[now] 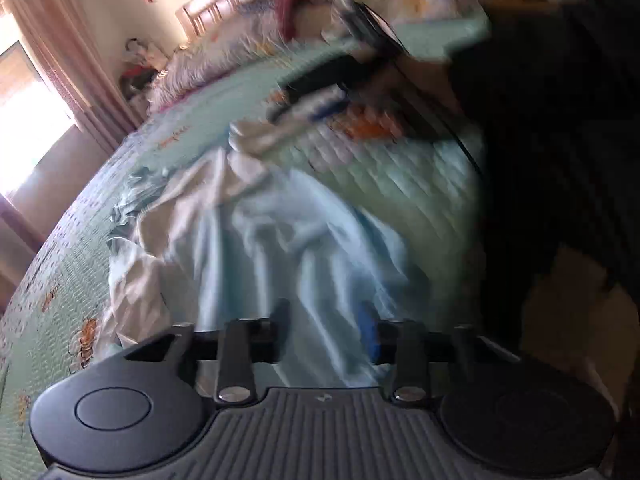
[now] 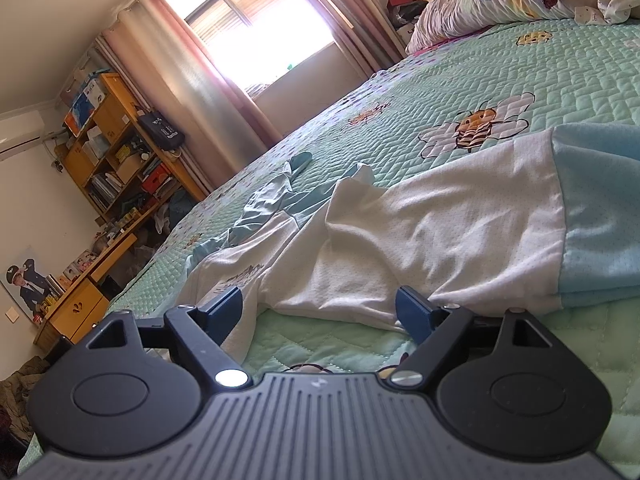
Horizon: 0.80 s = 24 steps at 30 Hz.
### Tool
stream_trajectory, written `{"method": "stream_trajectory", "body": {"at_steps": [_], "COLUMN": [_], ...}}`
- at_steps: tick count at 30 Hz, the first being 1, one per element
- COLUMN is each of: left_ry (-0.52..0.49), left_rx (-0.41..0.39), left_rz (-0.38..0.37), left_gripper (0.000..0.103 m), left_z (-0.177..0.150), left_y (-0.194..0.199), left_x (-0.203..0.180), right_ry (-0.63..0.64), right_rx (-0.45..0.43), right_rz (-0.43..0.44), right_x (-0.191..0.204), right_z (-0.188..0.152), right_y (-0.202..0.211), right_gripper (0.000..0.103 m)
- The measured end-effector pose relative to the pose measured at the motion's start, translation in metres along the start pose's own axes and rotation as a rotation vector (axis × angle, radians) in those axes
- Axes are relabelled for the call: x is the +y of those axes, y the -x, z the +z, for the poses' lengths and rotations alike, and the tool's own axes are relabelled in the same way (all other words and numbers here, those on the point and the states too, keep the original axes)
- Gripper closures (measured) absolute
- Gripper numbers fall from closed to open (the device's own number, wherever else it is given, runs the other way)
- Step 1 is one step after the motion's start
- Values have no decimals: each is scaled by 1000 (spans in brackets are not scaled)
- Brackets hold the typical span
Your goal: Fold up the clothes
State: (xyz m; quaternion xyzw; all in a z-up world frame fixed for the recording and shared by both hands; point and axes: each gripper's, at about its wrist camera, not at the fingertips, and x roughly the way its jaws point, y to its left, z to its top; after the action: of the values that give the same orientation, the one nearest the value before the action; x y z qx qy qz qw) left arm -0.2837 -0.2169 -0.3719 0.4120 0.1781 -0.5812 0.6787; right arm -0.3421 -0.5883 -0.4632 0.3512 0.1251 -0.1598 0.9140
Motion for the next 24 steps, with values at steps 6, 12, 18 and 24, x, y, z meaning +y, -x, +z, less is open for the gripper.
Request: {"method": "stream_trajectory", "body": {"at_steps": [6,12,18,24], "left_ry": [517,675,586,159], "left_rx": [-35,51,-58,-80], "left_rz": [272,178,137,39], "left_gripper": [29,30,97,96], "left_z": [-40,-44,-25,11], "left_y": [29,-25,-7,24], "left_x": [124,152,107,16], "right_ry": [0,0,1,1], "right_rx": [-1,-1,0,-1], "right_rz": [2,1,1,2], "right_x": [-1,-1,-1,-2], "right_z": [0,0,1,1], "right_y": [-1,0,-1,0], "right_gripper": [19,19,19,18]}}
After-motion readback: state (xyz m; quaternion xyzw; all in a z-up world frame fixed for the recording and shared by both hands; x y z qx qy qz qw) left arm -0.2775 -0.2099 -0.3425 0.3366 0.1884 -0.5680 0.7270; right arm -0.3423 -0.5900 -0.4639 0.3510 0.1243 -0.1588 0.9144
